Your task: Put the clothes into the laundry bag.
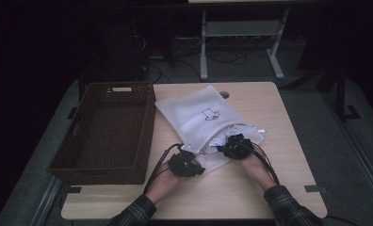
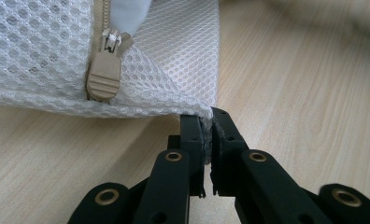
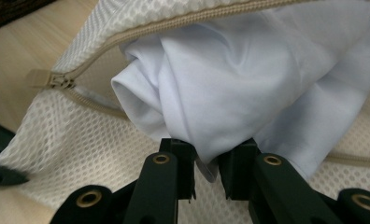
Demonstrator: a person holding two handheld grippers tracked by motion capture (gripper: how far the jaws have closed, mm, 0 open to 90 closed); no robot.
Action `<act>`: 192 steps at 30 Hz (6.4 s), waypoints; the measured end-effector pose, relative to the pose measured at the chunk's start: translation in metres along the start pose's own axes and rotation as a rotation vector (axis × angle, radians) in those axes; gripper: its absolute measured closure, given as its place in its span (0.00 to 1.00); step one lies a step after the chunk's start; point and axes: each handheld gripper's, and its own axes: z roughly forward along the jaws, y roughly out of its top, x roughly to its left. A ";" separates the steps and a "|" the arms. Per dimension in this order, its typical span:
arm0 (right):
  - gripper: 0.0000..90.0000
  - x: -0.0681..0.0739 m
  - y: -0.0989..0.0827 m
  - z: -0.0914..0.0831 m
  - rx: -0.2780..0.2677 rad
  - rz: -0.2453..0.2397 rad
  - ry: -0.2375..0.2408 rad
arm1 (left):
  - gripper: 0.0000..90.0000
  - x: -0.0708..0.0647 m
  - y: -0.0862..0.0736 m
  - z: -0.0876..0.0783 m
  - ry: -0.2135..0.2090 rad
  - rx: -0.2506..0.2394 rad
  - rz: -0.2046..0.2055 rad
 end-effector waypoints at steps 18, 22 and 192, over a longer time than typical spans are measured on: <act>0.87 -0.015 0.017 0.028 -0.040 -0.022 -0.070 | 0.95 -0.003 -0.001 -0.004 0.002 0.003 0.007; 0.87 -0.020 0.018 0.033 -0.047 -0.020 -0.093 | 0.95 -0.003 -0.001 -0.005 0.001 0.005 0.005; 0.93 -0.044 -0.030 -0.031 0.207 -0.240 0.081 | 0.96 0.036 0.052 0.032 0.079 0.054 0.096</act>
